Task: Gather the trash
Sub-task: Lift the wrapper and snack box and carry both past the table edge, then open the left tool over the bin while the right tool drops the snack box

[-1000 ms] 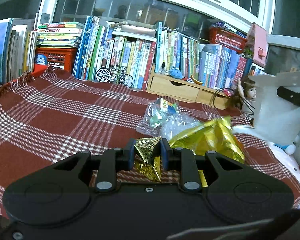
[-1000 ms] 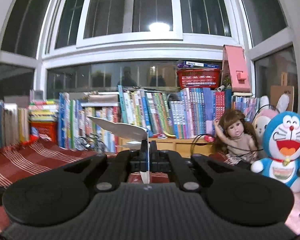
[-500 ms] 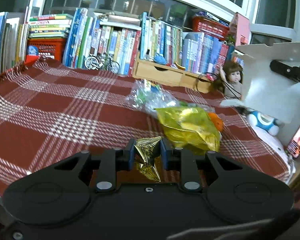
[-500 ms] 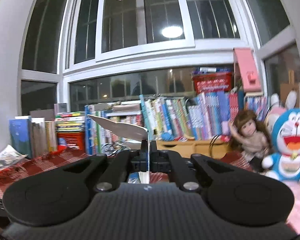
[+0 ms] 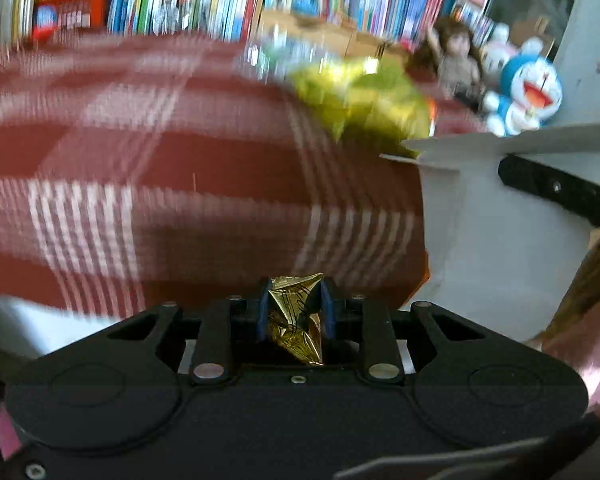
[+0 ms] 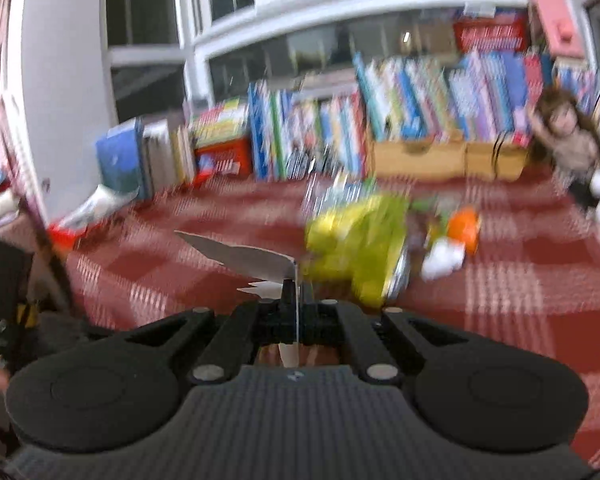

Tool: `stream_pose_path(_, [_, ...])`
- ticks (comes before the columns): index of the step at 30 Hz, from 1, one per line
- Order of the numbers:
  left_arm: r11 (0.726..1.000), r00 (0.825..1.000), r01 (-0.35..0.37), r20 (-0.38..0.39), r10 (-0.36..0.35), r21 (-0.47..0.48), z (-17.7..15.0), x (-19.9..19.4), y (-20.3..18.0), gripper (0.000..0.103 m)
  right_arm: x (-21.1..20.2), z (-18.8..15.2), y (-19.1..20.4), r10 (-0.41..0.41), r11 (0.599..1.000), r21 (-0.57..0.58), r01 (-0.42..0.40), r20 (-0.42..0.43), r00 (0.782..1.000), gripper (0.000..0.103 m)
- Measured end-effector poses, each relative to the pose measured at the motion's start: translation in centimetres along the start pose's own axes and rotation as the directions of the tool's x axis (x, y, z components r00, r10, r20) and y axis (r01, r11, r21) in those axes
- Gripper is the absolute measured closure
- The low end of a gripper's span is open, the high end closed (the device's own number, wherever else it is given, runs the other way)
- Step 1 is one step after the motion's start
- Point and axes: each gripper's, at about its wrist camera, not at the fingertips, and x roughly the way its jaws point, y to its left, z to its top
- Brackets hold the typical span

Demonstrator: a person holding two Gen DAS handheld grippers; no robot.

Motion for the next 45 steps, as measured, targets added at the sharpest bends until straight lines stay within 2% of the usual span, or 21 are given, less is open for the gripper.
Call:
stream_pose_path(7, [0.999, 0.988, -0.036, -0.147, 0.035, -0.007, -3.8, 4.8, 0.6, 0.079, 3.2, -5.4, -0.3, 0.011, 1.0, 0.013, -0.009, -0.175, 0.984, 0.099])
stream_pose_path(13, [0.998, 0.97, -0.065, -0.237, 0.057, -0.026, -6.1, 7.8, 1.7, 0.079, 5.6, -9.1, -0.7, 0.004, 1.0, 0.016, 0.0, -0.287, 0.958, 0.099])
stream_pose_path(20, [0.996, 0.956, -0.083, -0.283, 0.075, -0.016, -7.6, 9.3, 2.4, 0.078, 7.1, -11.5, -0.6, 0.008, 1.0, 0.024, 0.001, -0.371, 0.929, 0.1])
stream_pose_path(25, [0.995, 0.941, -0.096, -0.323, 0.097, 0.019, -8.4, 11.2, 1.9, 0.077, 8.4, -13.0, -0.5, -0.016, 0.999, 0.017, 0.027, -0.454, 0.891, 0.099])
stream_pose_path(30, [0.992, 0.927, -0.124, -0.352, 0.127, 0.031, -9.5, 12.5, 1.9, 0.067, 9.6, -14.2, -0.6, -0.025, 0.999, 0.018, 0.039, -0.498, 0.867, 0.099])
stream_pose_path(34, [0.988, 0.92, -0.152, -0.36, 0.155, 0.036, -9.9, 12.9, 2.6, 0.052, 10.1, -14.9, -0.6, -0.019, 0.999, 0.026, 0.037, -0.513, 0.858, 0.098])
stream_pose_path(36, [0.987, 0.917, -0.158, -0.367, 0.157, 0.026, -9.7, 13.2, 3.1, 0.042, 10.2, -15.2, -0.8, -0.015, 0.999, 0.034, 0.038, -0.517, 0.856, 0.089])
stream_pose_path(37, [0.988, 0.917, -0.154, -0.369, 0.15, 0.017, -9.7, 13.2, 3.3, 0.032, 10.2, -15.3, -1.0, -0.016, 0.999, 0.036, 0.04, -0.516, 0.857, 0.086])
stream_pose_path(38, [0.989, 0.918, -0.151, -0.369, 0.144, 0.011, -9.3, 13.0, 3.1, 0.023, 10.1, -15.3, -1.2, -0.013, 0.999, 0.038, 0.038, -0.515, 0.857, 0.066])
stream_pose_path(41, [0.989, 0.922, -0.146, -0.36, 0.142, 0.017, -8.9, 12.5, 3.2, 0.017, 10.0, -15.0, -1.7, -0.002, 0.998, 0.051, 0.032, -0.511, 0.859, 0.053])
stream_pose_path(45, [0.989, 0.923, -0.149, -0.355, 0.146, 0.019, -8.2, 11.9, 3.1, 0.014, 10.3, -14.7, -1.7, 0.004, 0.998, 0.05, 0.025, -0.508, 0.861, 0.048])
